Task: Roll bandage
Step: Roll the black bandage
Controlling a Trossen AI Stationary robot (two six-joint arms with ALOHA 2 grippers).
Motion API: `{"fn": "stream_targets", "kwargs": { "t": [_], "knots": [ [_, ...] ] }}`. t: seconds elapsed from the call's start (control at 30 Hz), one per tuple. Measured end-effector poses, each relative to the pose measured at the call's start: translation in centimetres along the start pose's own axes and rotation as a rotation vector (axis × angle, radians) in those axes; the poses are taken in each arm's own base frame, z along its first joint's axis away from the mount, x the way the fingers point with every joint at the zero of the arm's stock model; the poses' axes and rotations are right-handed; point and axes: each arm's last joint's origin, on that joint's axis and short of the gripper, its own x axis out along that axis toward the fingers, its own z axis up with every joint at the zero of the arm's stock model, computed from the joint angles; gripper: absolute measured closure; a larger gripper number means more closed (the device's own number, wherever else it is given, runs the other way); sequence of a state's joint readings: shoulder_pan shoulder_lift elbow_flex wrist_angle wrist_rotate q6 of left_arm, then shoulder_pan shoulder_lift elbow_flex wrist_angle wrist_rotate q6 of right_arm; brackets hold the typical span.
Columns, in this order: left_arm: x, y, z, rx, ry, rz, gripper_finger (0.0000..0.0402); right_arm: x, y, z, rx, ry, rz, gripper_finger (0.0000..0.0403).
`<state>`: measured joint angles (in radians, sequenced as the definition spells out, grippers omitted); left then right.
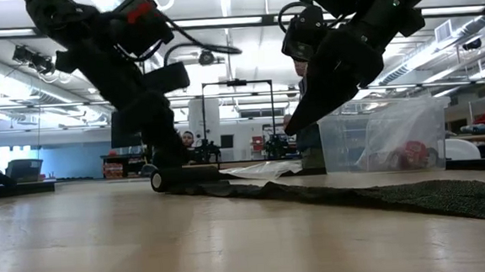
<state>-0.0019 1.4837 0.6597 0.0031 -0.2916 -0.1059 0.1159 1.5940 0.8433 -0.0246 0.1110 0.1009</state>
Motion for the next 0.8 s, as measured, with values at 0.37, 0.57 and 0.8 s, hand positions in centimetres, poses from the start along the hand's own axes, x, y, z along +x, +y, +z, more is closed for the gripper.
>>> {"fn": "stream_targets", "kwargs": {
  "t": [0.37,0.57,0.8],
  "knots": [
    [-0.3,-0.3,0.6,-0.017,-0.011,0.043,0.0391,0.0,0.0,-0.1,-0.001,0.009,-0.001,0.0396],
    [-0.1,0.7,-0.2,-0.01,0.064,0.153,0.0391,0.0,0.0,-0.2,-0.002,0.022,-0.003,0.0396],
    [0.4,0.5,-0.7,-0.012,0.115,0.082,0.0391,0.0,0.0,-0.2,-0.002,0.023,-0.003,0.0396]
  ]
}}
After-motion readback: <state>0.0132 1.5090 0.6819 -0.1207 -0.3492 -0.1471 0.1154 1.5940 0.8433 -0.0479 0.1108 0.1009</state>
